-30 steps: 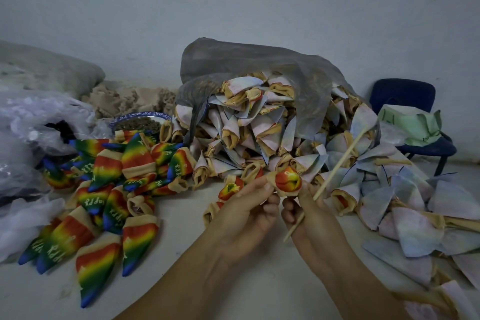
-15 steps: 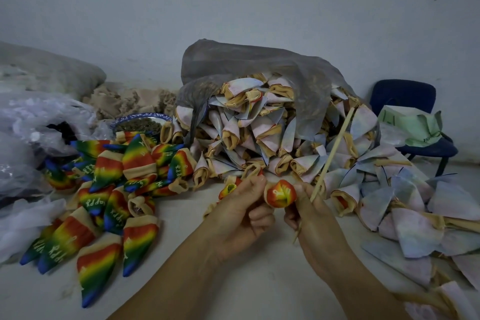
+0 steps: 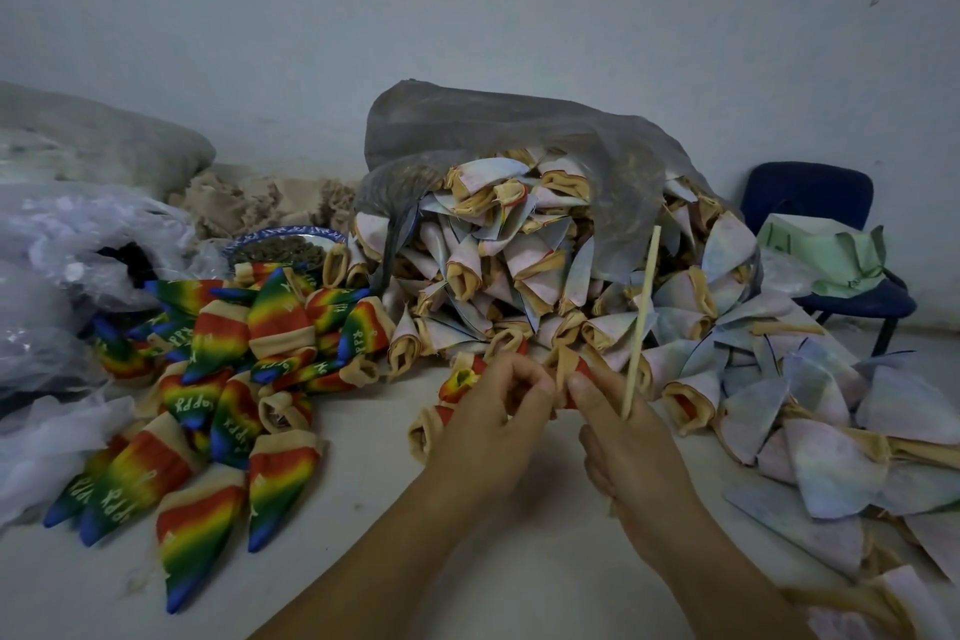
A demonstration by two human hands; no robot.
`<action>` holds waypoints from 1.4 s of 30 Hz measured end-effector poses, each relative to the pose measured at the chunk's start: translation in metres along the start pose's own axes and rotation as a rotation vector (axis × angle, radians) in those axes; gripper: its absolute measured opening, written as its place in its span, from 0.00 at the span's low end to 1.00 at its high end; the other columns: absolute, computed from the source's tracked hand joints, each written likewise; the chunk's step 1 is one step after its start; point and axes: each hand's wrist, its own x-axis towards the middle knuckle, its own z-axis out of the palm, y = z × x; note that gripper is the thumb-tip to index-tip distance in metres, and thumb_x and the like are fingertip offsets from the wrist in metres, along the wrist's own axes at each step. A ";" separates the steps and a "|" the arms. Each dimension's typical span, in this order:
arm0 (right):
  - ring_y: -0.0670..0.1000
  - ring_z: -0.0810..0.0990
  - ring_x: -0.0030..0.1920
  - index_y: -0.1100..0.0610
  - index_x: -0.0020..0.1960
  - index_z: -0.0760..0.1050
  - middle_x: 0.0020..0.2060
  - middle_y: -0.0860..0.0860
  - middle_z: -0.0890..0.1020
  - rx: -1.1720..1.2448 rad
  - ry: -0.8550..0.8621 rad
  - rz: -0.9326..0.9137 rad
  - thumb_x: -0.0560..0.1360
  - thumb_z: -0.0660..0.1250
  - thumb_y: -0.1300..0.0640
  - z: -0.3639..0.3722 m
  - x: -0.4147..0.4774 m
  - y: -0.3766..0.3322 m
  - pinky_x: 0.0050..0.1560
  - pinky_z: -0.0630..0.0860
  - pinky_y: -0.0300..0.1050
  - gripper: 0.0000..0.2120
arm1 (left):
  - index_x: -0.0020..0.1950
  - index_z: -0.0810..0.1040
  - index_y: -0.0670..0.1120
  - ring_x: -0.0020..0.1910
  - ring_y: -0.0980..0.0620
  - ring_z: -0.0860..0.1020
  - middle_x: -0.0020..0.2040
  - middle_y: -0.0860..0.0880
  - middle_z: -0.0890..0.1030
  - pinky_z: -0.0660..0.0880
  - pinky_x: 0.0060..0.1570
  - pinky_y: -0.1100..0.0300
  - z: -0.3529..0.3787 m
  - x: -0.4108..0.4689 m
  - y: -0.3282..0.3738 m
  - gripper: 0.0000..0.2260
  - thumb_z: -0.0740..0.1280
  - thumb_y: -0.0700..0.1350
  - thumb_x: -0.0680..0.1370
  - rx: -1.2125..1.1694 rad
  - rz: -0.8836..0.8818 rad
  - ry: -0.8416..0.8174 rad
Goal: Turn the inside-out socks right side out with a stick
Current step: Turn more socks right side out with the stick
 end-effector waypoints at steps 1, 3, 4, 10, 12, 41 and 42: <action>0.40 0.72 0.23 0.49 0.52 0.79 0.28 0.44 0.78 -0.037 0.013 -0.020 0.69 0.65 0.40 -0.001 0.000 0.001 0.22 0.64 0.30 0.18 | 0.44 0.75 0.64 0.41 0.61 0.78 0.43 0.58 0.80 0.77 0.44 0.61 0.000 0.001 0.000 0.02 0.66 0.60 0.76 -0.009 -0.011 0.008; 0.36 0.79 0.33 0.47 0.53 0.78 0.36 0.41 0.83 -0.128 0.036 -0.044 0.68 0.65 0.39 -0.001 0.000 0.004 0.29 0.71 0.28 0.18 | 0.45 0.75 0.65 0.40 0.60 0.78 0.44 0.57 0.81 0.77 0.41 0.63 -0.001 0.002 -0.001 0.04 0.70 0.60 0.75 -0.014 -0.030 0.027; 0.36 0.80 0.39 0.46 0.54 0.77 0.41 0.41 0.84 -0.179 0.037 -0.061 0.69 0.65 0.39 -0.001 0.000 0.005 0.35 0.73 0.28 0.17 | 0.45 0.76 0.65 0.40 0.60 0.78 0.44 0.57 0.81 0.77 0.41 0.64 -0.001 0.002 -0.001 0.04 0.70 0.59 0.75 -0.004 -0.035 0.043; 0.36 0.80 0.43 0.45 0.53 0.78 0.43 0.44 0.84 -0.388 0.034 -0.128 0.76 0.60 0.42 -0.004 0.002 0.009 0.41 0.73 0.27 0.12 | 0.45 0.77 0.57 0.44 0.56 0.80 0.43 0.55 0.81 0.78 0.44 0.63 0.001 0.003 0.001 0.04 0.65 0.51 0.80 -0.029 -0.059 0.110; 0.40 0.77 0.35 0.46 0.48 0.78 0.37 0.47 0.82 -0.402 0.055 -0.132 0.78 0.57 0.44 -0.001 0.002 0.009 0.34 0.70 0.28 0.12 | 0.47 0.78 0.52 0.45 0.54 0.80 0.43 0.53 0.82 0.76 0.45 0.61 0.001 0.003 0.002 0.06 0.64 0.48 0.81 -0.184 -0.125 0.105; 0.62 0.72 0.62 0.64 0.58 0.76 0.60 0.62 0.76 -1.303 0.460 -0.202 0.80 0.50 0.54 -0.062 0.019 0.004 0.63 0.67 0.58 0.20 | 0.61 0.81 0.50 0.64 0.53 0.70 0.62 0.53 0.76 0.65 0.61 0.54 -0.009 0.007 -0.023 0.11 0.67 0.43 0.79 0.650 0.250 0.253; 0.62 0.72 0.62 0.64 0.59 0.76 0.62 0.62 0.76 -1.208 0.492 -0.267 0.79 0.49 0.50 -0.058 0.017 -0.001 0.64 0.67 0.57 0.24 | 0.60 0.81 0.50 0.64 0.51 0.71 0.62 0.52 0.77 0.66 0.62 0.52 -0.008 0.007 -0.022 0.10 0.66 0.45 0.80 0.670 0.264 0.239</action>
